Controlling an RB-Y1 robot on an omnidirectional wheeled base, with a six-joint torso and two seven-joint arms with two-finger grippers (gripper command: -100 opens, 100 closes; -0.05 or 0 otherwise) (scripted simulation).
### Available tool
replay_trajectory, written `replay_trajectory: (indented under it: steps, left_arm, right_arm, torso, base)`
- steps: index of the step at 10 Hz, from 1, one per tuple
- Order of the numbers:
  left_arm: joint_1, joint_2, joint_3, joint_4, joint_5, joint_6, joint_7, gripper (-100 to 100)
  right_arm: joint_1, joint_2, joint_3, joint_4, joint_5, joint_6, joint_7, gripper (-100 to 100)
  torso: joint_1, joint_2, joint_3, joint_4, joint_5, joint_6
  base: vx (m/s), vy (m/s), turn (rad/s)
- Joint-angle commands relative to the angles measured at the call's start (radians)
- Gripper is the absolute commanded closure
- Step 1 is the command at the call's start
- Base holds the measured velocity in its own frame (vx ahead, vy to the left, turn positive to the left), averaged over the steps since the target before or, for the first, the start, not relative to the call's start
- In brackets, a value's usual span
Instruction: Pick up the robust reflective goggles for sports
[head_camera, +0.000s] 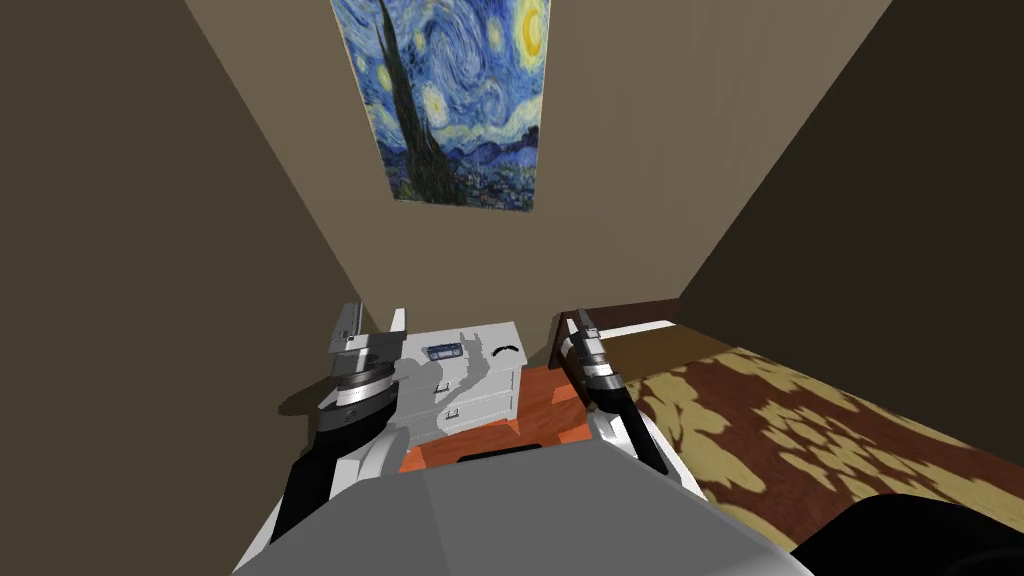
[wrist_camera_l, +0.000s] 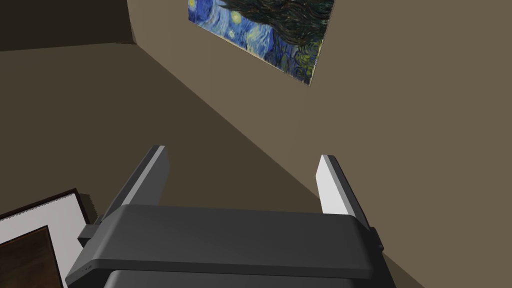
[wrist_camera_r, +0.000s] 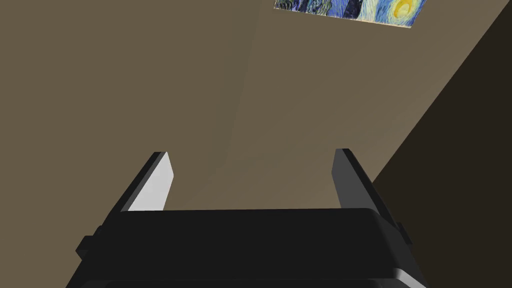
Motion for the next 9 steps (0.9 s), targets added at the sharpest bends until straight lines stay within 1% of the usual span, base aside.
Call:
replay_trajectory:
  steps: [1, 2, 3, 5, 6, 7, 8, 9]
  left_arm:
    - [0.0, 0.0, 0.0, 0.0, 0.0, 0.0, 0.0, 0]
    - [0.0, 0.0, 0.0, 0.0, 0.0, 0.0, 0.0, 0]
    - [0.0, 0.0, 0.0, 0.0, 0.0, 0.0, 0.0, 0]
    - [0.0, 0.0, 0.0, 0.0, 0.0, 0.0, 0.0, 0]
    - [0.0, 0.0, 0.0, 0.0, 0.0, 0.0, 0.0, 0]
    - [0.0, 0.0, 0.0, 0.0, 0.0, 0.0, 0.0, 0]
    - [0.0, 0.0, 0.0, 0.0, 0.0, 0.0, 0.0, 0]
    - [0.0, 0.0, 0.0, 0.0, 0.0, 0.0, 0.0, 0]
  right_arm:
    - [-0.009, -0.044, 0.008, 0.016, 0.026, 0.004, 0.008, -100]
    - [-0.016, -0.075, 0.016, 0.033, 0.048, 0.006, 0.016, -100]
    - [-0.016, -0.08, 0.016, 0.033, 0.048, 0.006, 0.016, -100]
    - [-0.031, -0.149, 0.036, 0.072, 0.094, 0.009, 0.037, -100]
    - [-0.038, -0.184, 0.048, 0.094, 0.117, 0.011, 0.049, -100]
    - [-0.038, -0.198, 0.048, 0.094, 0.117, 0.011, 0.049, -100]
    - [-0.045, -0.236, 0.062, 0.118, 0.14, 0.012, 0.064, -100]
    - [-0.052, -0.265, 0.076, 0.145, 0.162, 0.014, 0.08, -100]
  torso:
    - [0.0, 0.0, 0.0, 0.0, 0.0, 0.0]
    - [0.0, -0.001, 0.0, 0.0, 0.0, 0.0]
    - [0.0, 0.0, 0.0, 0.0, 0.0, -0.001]
    - [0.0, -0.001, 0.0, 0.0, 0.0, 0.0]
    - [0.0, 0.0, 0.0, 0.0, 0.0, 0.0]
    - [0.001, 0.0, 0.0, 0.0, 0.0, -0.001]
    - [0.0, -0.001, 0.0, 0.0, 0.0, 0.0]
    - [0.0, -0.001, -0.001, 0.0, 0.0, 0.0]
  base:
    - [-0.028, 0.004, 0.114]
    - [-0.037, 0.008, 0.257]
    - [-0.028, -0.003, 0.064]
    - [-0.035, 0.006, 0.183]
    - [-0.045, 0.012, 0.339]
    - [-0.029, 0.004, 0.084]
    - [-0.026, 0.008, 0.15]
    - [-0.028, 0.012, 0.405]
